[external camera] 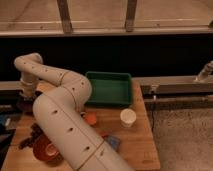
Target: Wipe purple bowl with towel
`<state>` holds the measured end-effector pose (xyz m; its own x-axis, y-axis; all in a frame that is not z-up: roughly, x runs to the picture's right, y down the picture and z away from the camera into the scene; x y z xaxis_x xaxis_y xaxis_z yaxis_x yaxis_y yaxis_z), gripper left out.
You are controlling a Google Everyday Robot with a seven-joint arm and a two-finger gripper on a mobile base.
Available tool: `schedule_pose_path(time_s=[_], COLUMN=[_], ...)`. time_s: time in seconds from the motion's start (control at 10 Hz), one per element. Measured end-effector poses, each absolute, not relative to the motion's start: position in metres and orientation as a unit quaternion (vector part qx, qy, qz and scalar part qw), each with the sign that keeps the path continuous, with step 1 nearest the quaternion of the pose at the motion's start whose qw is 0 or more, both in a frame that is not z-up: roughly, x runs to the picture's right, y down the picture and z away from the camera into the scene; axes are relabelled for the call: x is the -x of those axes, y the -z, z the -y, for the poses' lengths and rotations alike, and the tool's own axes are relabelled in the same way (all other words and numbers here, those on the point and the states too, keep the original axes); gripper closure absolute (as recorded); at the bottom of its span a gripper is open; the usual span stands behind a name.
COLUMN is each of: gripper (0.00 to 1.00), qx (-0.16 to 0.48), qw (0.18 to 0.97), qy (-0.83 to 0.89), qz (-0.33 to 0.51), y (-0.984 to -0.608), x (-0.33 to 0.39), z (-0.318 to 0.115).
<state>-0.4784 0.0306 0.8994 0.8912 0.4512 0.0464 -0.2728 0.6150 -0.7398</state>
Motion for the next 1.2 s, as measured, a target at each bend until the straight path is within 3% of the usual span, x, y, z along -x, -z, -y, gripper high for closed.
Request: schedule_pose_path(time_s=[0.7,1.2], gripper=[1.0,1.0], qx=[0.407,0.456], qw=[0.886,0.841], qy=[-0.163,-0.146], qz=[0.154,0.251], y=[-0.856,-0.846], x=[0.477,0.448], z=[-0.053,-0.051])
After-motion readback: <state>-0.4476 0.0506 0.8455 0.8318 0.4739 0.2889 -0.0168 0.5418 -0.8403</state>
